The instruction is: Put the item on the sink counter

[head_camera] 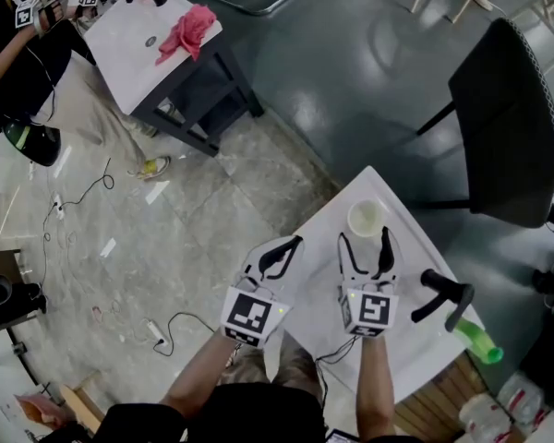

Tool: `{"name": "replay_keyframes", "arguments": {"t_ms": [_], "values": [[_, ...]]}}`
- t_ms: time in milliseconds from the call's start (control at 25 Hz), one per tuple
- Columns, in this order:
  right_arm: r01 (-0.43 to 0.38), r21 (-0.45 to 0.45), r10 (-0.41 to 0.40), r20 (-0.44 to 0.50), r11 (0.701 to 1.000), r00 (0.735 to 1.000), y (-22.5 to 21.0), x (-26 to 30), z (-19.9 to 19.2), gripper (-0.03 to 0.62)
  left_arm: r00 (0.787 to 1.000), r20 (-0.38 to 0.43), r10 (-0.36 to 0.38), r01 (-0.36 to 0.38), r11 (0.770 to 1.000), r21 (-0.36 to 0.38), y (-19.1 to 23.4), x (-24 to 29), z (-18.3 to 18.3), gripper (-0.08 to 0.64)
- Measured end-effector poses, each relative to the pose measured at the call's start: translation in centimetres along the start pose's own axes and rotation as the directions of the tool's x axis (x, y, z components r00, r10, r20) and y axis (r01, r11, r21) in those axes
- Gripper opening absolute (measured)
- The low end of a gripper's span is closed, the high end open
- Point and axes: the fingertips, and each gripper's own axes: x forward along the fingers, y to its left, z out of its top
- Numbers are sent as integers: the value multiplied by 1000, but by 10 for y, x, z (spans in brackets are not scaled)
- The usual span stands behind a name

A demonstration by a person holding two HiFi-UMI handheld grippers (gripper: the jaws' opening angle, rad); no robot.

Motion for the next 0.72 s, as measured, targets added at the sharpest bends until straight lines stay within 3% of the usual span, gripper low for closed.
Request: {"name": "replay_keyframes", "arguments": {"t_ms": [600,720], "values": [[36,-21,-35,39,999,999,21,-51,44,330,997,76,-24,21,999,37,-17,-47,27,2],[46,-22,-44,85,999,995,24,-67,51,321,995,95,-32,28,998,48,-24,-62,34,2]]}}
